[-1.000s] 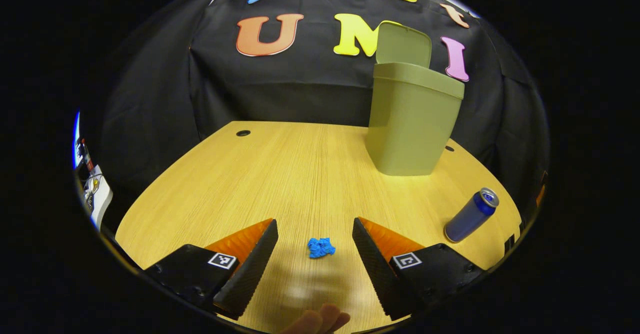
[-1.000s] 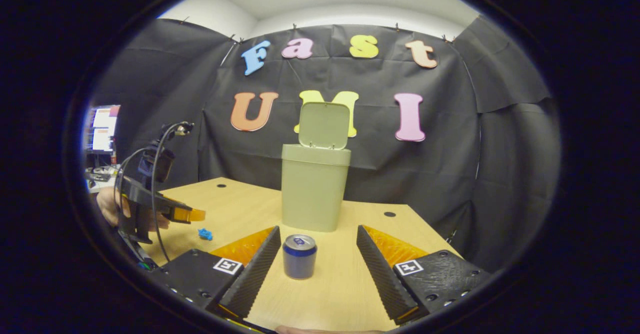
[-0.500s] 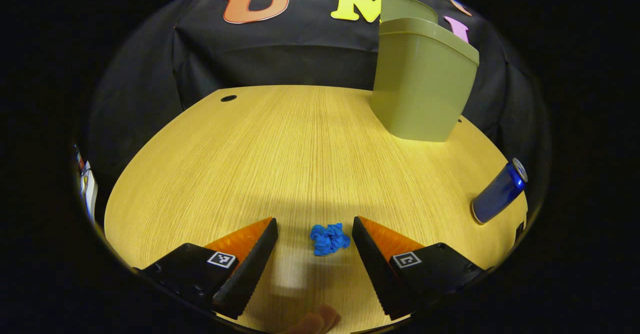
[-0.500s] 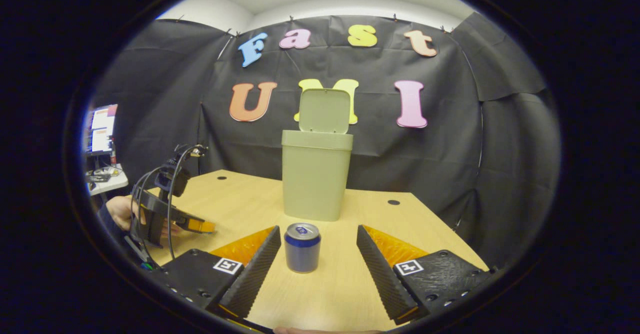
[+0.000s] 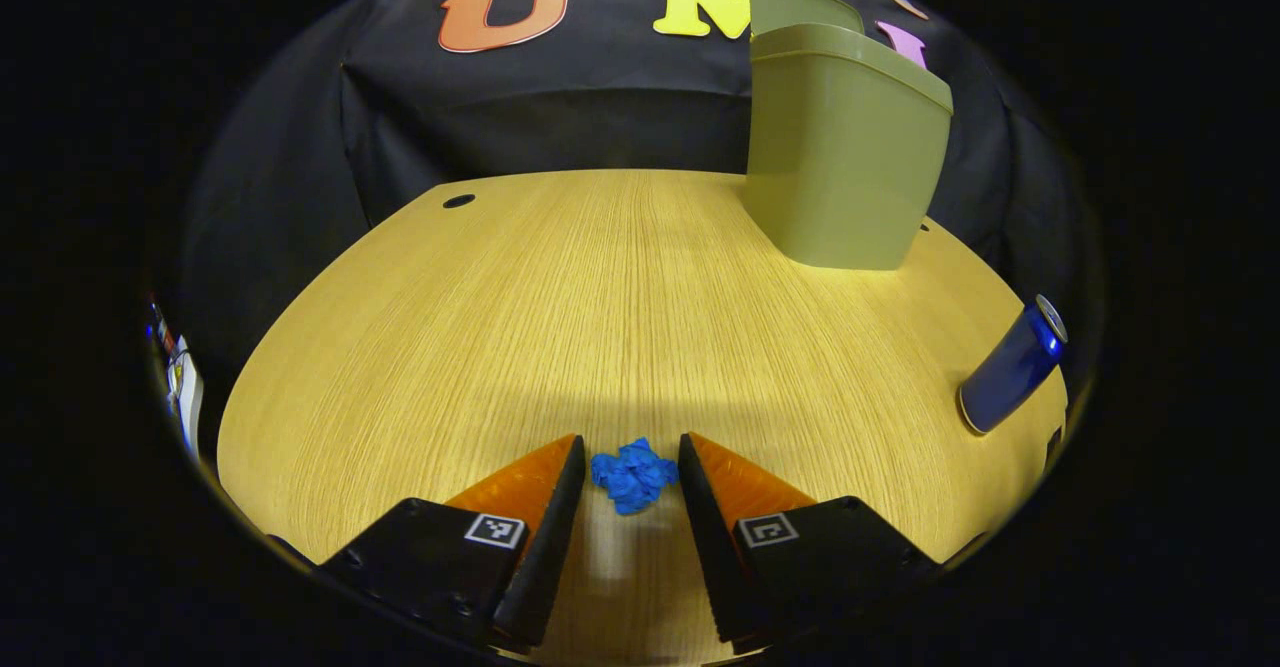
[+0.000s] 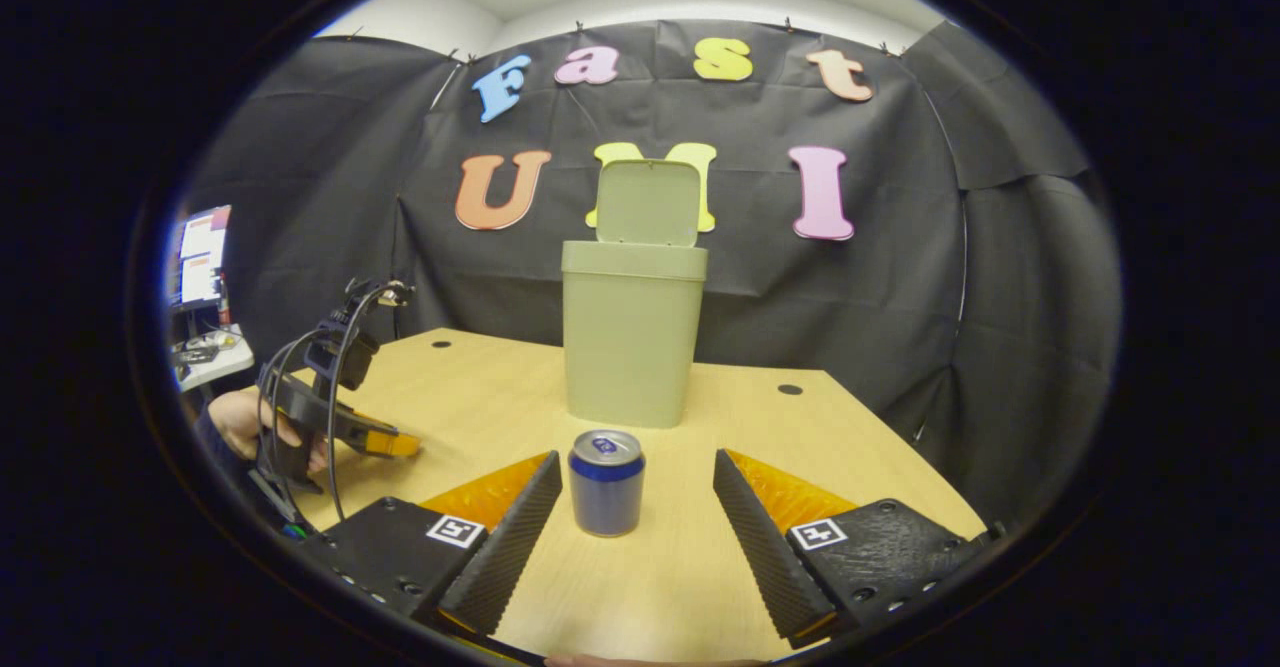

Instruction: Press the lid of the desktop garbage bin to open it, pick up the crumpled paper on the desktop and throw it into the bin, then pick up the pop can on the desktop and drop it into the bin, and finally close the garbage bin lid.

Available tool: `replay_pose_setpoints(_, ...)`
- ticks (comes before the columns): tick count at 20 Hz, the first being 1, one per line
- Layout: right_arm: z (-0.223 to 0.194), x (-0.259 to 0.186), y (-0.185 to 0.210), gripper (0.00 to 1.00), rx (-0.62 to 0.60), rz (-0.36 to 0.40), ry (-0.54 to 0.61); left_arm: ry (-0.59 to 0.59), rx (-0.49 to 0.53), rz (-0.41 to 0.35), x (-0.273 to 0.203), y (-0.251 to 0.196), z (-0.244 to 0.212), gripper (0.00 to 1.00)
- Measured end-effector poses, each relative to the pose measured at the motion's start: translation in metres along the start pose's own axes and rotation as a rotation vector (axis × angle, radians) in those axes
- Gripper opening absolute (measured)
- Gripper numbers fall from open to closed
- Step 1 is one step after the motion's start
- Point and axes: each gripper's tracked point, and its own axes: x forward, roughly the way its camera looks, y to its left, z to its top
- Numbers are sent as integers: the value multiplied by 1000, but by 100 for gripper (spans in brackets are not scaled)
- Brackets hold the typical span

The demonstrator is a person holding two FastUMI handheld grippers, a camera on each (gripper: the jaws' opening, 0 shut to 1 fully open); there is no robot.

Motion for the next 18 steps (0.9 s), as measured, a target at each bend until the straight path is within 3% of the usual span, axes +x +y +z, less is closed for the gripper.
replay_pose_setpoints(2,-6,2,3,95,-7,4,13,-5,2,1,0,0,-1,52)
replay_pose_setpoints(4,-12,5,6,95,-7,8,25,-14,9,-1,-1,1,-1,46)
replay_pose_setpoints(6,-22,9,9,95,-9,7,47,-33,0,-8,-1,1,-1,46)
replay_pose_setpoints(8,-31,10,9,95,-4,10,69,-53,-14,-18,-2,2,-1,37)
replay_pose_setpoints(18,-47,34,14,98,30,-31,67,-223,-77,-38,-42,8,18,35)
